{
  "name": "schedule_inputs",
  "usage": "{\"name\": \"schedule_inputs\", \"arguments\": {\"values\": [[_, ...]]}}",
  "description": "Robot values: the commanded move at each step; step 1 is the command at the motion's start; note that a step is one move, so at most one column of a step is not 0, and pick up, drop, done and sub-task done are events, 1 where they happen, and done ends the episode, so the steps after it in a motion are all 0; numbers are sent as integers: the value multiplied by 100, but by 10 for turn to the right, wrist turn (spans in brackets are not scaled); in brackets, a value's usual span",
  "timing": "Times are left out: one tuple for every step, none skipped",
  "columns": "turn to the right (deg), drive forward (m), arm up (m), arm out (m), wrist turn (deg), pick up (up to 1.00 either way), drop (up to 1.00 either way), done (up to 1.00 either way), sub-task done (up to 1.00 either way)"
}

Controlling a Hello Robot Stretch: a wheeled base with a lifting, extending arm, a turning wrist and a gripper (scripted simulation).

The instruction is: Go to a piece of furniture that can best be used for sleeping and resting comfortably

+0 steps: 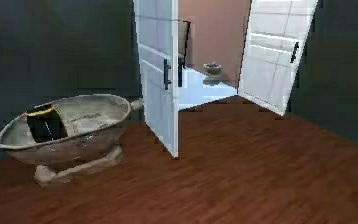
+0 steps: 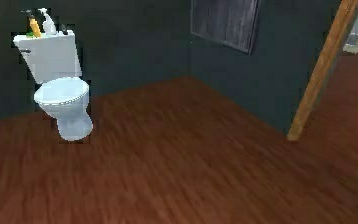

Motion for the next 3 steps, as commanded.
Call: {"name": "schedule_inputs", "arguments": {"values": [[450, 0, 0, 0, 0, 0, 0, 0, 0], [450, 0, 0, 0, 0, 0, 0, 0, 0], [240, 0, 0, 0, 0, 0, 0, 0, 0]]}}
